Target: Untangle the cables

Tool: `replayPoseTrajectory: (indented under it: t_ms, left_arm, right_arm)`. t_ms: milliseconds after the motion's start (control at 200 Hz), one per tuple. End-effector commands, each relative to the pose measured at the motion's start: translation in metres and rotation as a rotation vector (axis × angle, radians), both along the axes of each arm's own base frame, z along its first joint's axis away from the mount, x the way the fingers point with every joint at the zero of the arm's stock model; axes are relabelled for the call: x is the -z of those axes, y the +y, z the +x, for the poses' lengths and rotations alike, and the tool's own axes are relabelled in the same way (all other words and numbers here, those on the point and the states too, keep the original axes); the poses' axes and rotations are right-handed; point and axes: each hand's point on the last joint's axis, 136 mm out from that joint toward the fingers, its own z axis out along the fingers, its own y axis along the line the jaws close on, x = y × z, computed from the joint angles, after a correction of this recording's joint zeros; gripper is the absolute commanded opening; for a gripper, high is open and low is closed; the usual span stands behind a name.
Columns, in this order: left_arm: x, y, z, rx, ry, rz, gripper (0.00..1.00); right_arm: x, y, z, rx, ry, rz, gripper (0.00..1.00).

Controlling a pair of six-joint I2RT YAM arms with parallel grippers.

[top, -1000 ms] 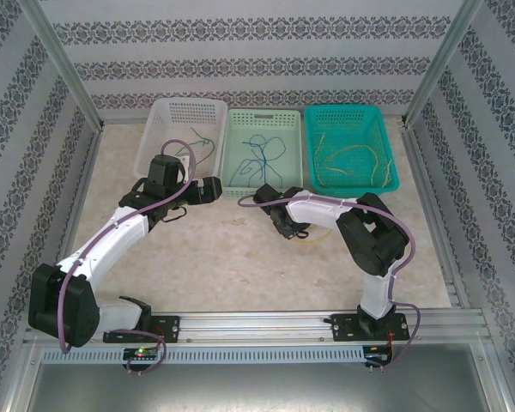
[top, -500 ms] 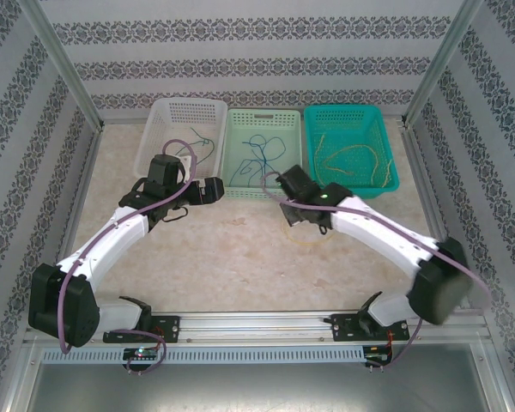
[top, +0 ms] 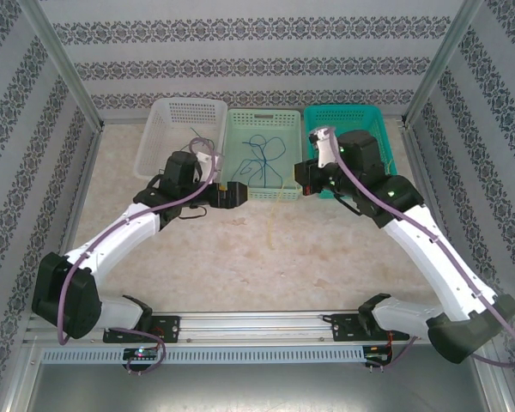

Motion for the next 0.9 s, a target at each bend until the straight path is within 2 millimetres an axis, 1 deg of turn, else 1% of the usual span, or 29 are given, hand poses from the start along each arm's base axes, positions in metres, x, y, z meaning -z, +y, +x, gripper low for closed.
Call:
replayPoseTrajectory:
  t_ms: [0,115,245,360,470,540,609,649,714,894]
  left_arm:
    - [-0.022,-0.033,-0.002,0.115,-0.08,-0.048,1.0]
    - [-0.019,-0.051,-0.004,0.165,-0.083,-0.044,1.0]
    - [-0.015,-0.062,-0.003,0.196,-0.087,-0.023,1.0]
    - [-0.021,-0.069,-0.002,0.218,-0.107,-0.036,1.0]
    - [-0.03,-0.077,-0.002,0.244,-0.128,-0.052,1.0]
    - [-0.031,-0.081,-0.002,0.255,-0.128,-0.055,1.0]
    - [-0.029,-0.081,0.001,0.244,-0.123,-0.046,1.0]
    - [-0.027,-0.08,0.002,0.234,-0.121,-0.039,1.0]
    - [-0.026,-0.078,0.002,0.226,-0.125,-0.031,1.0]
    - [-0.022,-0.07,0.0,0.202,-0.135,0.001,1.0]
  right_arm:
    - [-0.039,0.004,-0.005,-0.036,-0.04,0.155,0.0]
    - [-0.058,-0.001,-0.005,-0.031,-0.042,0.258,0.0]
    - [-0.08,-0.007,-0.007,-0.019,-0.039,0.358,0.0]
    - [-0.096,-0.013,-0.006,0.003,-0.031,0.452,0.0]
    - [-0.106,-0.021,-0.002,0.044,-0.032,0.52,0.0]
    - [-0.109,-0.033,0.004,0.121,-0.06,0.517,0.0]
    - [-0.111,-0.054,0.012,0.237,-0.122,0.47,0.0]
    - [-0.116,-0.066,0.015,0.293,-0.162,0.446,0.0]
    - [-0.13,-0.08,0.017,0.343,-0.227,0.419,0.0]
    - [-0.185,-0.108,0.015,0.432,-0.411,0.392,0.0]
